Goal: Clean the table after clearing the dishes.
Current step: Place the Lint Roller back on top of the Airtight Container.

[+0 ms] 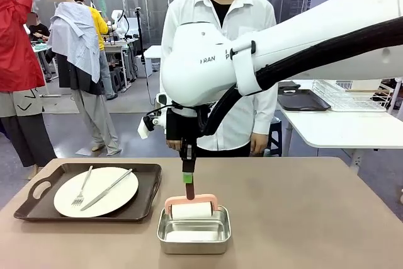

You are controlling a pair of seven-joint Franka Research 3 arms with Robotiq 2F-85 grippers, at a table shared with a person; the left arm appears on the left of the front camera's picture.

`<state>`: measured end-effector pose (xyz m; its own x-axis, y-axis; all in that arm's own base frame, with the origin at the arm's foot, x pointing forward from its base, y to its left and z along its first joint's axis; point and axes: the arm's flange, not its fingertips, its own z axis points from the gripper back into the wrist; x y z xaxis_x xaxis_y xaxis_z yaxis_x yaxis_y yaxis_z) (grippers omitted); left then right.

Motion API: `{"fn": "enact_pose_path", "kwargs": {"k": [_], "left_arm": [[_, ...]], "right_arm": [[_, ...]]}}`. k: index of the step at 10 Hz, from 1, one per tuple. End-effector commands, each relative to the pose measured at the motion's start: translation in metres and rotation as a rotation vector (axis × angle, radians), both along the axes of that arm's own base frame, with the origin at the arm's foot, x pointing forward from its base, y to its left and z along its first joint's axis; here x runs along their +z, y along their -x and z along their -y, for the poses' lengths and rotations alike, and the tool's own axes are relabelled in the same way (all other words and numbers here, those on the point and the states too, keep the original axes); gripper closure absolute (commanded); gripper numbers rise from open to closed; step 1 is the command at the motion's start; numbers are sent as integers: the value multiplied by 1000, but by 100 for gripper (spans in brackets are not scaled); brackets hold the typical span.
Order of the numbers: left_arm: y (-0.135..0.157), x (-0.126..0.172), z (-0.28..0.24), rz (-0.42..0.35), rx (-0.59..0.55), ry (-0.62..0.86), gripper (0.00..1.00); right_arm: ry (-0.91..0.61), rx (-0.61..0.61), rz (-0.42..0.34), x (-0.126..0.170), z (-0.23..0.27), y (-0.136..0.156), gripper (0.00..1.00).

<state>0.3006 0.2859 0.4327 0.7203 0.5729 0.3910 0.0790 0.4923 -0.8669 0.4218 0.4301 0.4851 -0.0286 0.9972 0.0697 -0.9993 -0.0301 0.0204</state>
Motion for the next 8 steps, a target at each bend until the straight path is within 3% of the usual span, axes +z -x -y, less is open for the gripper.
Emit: {"fn": "enact_pose_path", "kwargs": {"k": [1,8], "left_arm": [[4,1,-1,13,-13,-1,0],[4,1,-1,13,-13,-1,0]], "right_arm": [[-10,-30,-13,-4,-3,-7,79],[22,-75,-31,-70,-5,-32,79]]}}
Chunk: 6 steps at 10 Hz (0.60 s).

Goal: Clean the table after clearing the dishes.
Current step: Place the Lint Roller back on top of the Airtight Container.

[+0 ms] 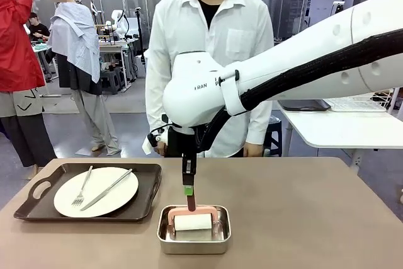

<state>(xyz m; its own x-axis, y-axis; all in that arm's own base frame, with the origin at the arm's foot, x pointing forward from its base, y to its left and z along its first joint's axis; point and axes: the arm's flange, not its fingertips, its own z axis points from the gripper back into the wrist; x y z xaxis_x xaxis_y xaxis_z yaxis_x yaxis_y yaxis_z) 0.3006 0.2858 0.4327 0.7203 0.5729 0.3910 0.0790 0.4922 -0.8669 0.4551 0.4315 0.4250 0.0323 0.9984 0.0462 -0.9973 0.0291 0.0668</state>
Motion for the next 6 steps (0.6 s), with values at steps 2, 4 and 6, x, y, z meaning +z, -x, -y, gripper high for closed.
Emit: {"fn": "enact_pose_path", "kwargs": {"k": [2,4,6], "left_arm": [[4,1,-1,13,-13,-2,0],[4,1,-1,13,-13,-2,0],[4,1,-1,13,-13,-2,0]], "right_arm": [[-9,-11,7,-15,1,-2,79],[1,-16,-6,-15,4,-5,61],[-4,-10,8,-8,5,-3,27]]}}
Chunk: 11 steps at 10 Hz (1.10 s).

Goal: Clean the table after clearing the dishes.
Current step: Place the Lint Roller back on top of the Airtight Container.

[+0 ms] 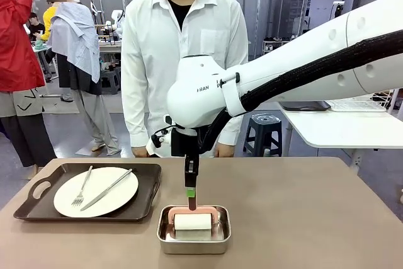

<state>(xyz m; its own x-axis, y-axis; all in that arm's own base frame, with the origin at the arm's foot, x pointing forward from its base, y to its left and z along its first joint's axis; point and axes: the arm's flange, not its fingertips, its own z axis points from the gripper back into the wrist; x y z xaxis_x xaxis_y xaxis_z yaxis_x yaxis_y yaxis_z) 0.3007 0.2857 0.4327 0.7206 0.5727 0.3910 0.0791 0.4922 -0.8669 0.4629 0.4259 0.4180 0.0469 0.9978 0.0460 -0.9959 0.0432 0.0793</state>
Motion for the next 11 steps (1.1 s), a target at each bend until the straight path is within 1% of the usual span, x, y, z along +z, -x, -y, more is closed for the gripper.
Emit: {"fn": "enact_pose_path", "kwargs": {"k": [1,2,5,8,9,10,11], "left_arm": [[4,1,-1,13,-12,-1,0],[4,1,-1,13,-12,-1,0],[4,1,-1,13,-12,-1,0],[4,1,-1,13,-12,-1,0],[4,1,-1,13,-12,-1,0],[4,1,-1,13,-12,-1,0],[4,1,-1,13,-12,-1,0]], "right_arm": [[-2,5,23,1,0,5,14],[2,0,21,2,0,5,0],[-3,-3,24,6,2,5,1],[25,-22,35,11,1,4,0],[64,-44,15,10,4,-1,0],[1,2,16,6,1,0,0],[1,2,16,6,1,0,0]]}}
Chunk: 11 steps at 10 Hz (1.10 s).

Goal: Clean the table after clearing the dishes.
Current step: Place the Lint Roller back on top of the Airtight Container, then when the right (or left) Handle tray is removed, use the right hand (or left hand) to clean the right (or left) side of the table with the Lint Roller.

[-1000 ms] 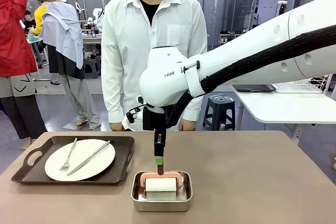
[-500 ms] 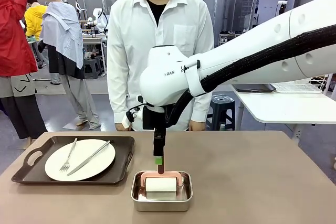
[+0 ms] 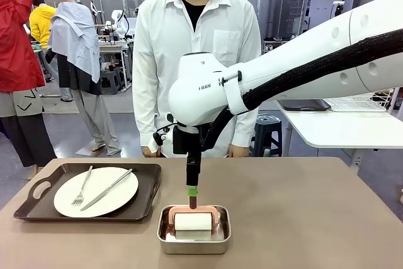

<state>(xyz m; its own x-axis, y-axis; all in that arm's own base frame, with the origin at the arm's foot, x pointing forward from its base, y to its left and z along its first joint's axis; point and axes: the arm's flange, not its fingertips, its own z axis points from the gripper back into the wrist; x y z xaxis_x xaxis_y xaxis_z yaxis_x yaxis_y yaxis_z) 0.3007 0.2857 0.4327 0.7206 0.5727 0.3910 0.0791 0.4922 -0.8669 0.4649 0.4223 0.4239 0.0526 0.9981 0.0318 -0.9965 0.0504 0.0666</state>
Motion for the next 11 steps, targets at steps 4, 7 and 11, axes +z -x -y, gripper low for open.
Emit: {"fn": "enact_pose_path", "kwargs": {"k": [4,7,11], "left_arm": [[4,1,-1,13,-12,-1,0],[4,1,-1,13,-12,-1,0],[4,1,-1,13,-12,-1,0]], "right_arm": [[-14,9,4,1,-3,2,0],[-14,9,4,1,-3,2,0],[-4,2,1,1,-2,0,0]]}}
